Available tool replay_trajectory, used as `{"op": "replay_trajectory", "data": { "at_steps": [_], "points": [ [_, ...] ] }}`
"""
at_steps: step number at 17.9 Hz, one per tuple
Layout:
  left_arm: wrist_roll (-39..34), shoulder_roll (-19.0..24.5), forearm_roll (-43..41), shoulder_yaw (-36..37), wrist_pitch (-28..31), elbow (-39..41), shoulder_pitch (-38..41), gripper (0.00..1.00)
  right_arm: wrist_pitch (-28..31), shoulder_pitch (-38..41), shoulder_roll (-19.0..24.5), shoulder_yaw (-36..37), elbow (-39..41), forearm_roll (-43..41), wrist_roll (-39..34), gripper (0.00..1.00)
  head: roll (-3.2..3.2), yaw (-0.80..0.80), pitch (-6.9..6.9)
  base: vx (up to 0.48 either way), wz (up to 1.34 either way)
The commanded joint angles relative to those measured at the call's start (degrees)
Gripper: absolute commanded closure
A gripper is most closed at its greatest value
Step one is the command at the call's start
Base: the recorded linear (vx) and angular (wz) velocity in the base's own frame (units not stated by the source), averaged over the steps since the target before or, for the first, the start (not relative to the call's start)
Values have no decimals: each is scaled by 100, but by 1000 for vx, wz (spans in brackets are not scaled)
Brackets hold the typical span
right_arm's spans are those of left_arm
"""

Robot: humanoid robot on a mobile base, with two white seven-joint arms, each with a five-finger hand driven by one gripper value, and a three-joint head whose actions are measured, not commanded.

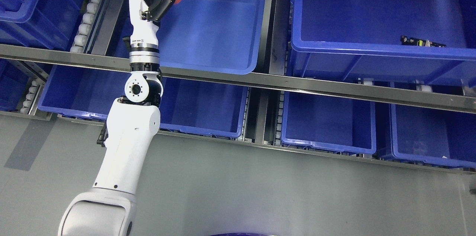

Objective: Grab orange capacitor from left shelf to right desk
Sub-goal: 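Lift the capacitor with the left hand up out of the bin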

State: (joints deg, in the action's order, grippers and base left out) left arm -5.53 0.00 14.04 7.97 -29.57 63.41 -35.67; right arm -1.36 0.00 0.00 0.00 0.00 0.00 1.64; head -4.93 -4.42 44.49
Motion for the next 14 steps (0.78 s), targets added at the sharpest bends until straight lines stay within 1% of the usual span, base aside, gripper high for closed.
{"op": "replay_trajectory", "data": {
  "at_steps": [1,2,7,14],
  "points": [
    [-80,100,47,-138,425,1322,315,99,-5,114,-100,70,100,18,3,0,0,0,0,0,0],
    [-45,100,47,-138,470,1401,341,99,-5,114,-100,70,100,18,3,0,0,0,0,0,0],
    [87,100,82,-323,1181,1911,430,99,-5,114,-100,70,100,18,3,0,0,0,0,0,0],
    [166,100,205,-332,1287,1982,324,99,4,114,-100,70,100,18,3,0,0,0,0,0,0]
  ]
}}
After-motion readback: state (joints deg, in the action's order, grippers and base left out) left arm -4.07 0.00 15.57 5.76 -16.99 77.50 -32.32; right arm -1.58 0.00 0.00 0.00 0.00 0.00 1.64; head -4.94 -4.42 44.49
